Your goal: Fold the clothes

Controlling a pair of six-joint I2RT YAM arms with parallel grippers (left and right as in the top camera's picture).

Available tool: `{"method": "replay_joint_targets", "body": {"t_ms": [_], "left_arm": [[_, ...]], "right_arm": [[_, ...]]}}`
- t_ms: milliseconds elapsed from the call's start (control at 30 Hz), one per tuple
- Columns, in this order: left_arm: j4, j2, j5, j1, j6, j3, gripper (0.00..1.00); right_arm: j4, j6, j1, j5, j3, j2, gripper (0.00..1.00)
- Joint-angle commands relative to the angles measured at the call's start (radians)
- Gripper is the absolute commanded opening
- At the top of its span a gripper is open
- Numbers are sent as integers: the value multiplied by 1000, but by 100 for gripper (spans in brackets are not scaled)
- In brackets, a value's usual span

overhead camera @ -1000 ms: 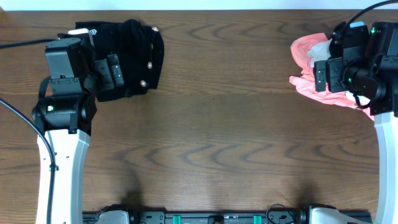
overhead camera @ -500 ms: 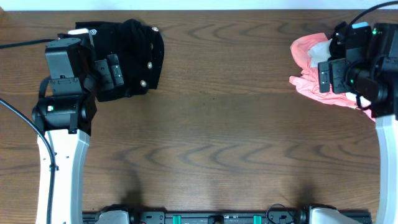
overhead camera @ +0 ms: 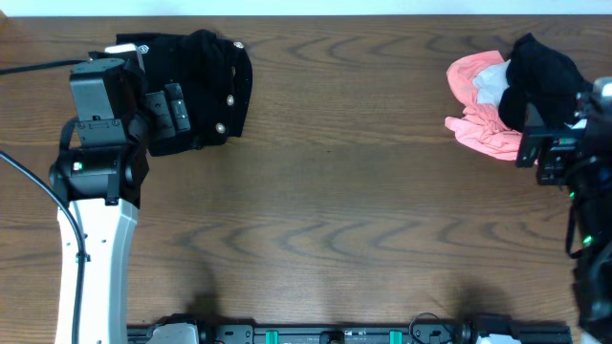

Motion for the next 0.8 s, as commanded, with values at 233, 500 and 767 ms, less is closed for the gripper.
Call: {"method": "replay_joint_targets", "body": {"t_ms": [233, 500, 767], "left_arm": [[-2, -1, -2, 1, -16, 6, 98], [-2, -1, -2, 1, -16, 6, 98], [-2, -1, -2, 1, -16, 6, 98]], "right_arm": [[417, 23, 5, -193, -617, -307, 99], [621, 23, 5, -204, -910, -515, 99], [684, 78, 6, -145, -1055, -628, 99]]}}
